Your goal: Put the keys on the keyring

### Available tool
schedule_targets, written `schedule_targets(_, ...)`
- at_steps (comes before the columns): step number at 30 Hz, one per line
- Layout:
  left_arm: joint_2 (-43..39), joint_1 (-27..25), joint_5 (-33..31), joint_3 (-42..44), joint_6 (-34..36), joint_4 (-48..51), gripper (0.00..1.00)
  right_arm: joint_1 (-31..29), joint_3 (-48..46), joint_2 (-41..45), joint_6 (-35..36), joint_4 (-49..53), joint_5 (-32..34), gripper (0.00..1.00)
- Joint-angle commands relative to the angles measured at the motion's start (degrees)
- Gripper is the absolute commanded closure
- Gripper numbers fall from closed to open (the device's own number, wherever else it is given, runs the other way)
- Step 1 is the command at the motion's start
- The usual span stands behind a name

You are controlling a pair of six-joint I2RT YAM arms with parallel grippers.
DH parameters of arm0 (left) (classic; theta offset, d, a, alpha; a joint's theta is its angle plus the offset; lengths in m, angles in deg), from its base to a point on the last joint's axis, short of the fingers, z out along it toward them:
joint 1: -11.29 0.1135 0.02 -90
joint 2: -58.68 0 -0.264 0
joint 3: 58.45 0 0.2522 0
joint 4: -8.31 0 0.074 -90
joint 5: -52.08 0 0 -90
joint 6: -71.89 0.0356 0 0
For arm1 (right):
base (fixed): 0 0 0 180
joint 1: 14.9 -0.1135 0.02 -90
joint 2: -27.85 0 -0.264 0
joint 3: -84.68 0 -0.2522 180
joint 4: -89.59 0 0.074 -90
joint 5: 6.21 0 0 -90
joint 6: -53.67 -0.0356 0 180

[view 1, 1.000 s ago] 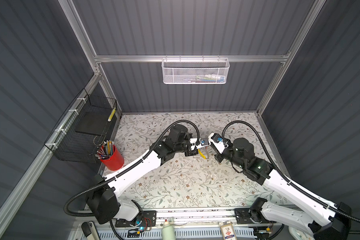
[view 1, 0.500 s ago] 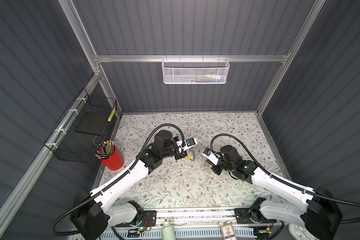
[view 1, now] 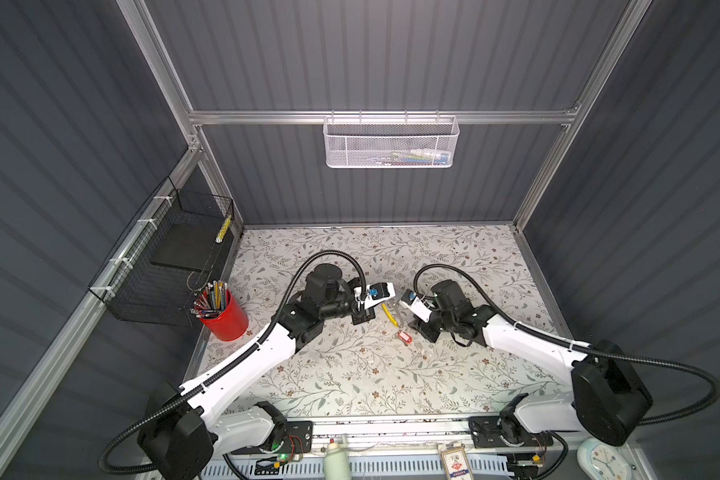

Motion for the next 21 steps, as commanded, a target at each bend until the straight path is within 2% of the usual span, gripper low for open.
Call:
schedule_targets(1, -1.0, 0.6, 6.0, -0.1, -1.0, -1.7, 1.0, 4.0, -3.0, 10.4, 3.5, -5.8, -12.8, 0.61)
schedule_targets(5, 0.8, 0.8, 9.5, -1.6, -0.9, -1.9, 1.0, 6.0, -2.9, 18.1, 8.0, -7.0, -21.1, 0.66)
schedule_targets(9, 2.4, 0.9, 11.9, -3.3, -0.7, -1.4, 1.0, 6.1, 3.3, 18.4, 11.3, -2.5, -26.7, 0.67)
schedule_targets(14, 3.3, 0.9, 12.7, -4.7, -0.1, -0.6, 1.0, 6.0, 7.2, 16.8, 11.5, -1.6, -32.5, 0.69)
schedule_targets(21, 3.7, 0.9, 12.8, -5.6, 0.4, 0.3, 1.0, 4.8, 8.1, 15.2, 12.9, 0.5, -33.2, 0.68)
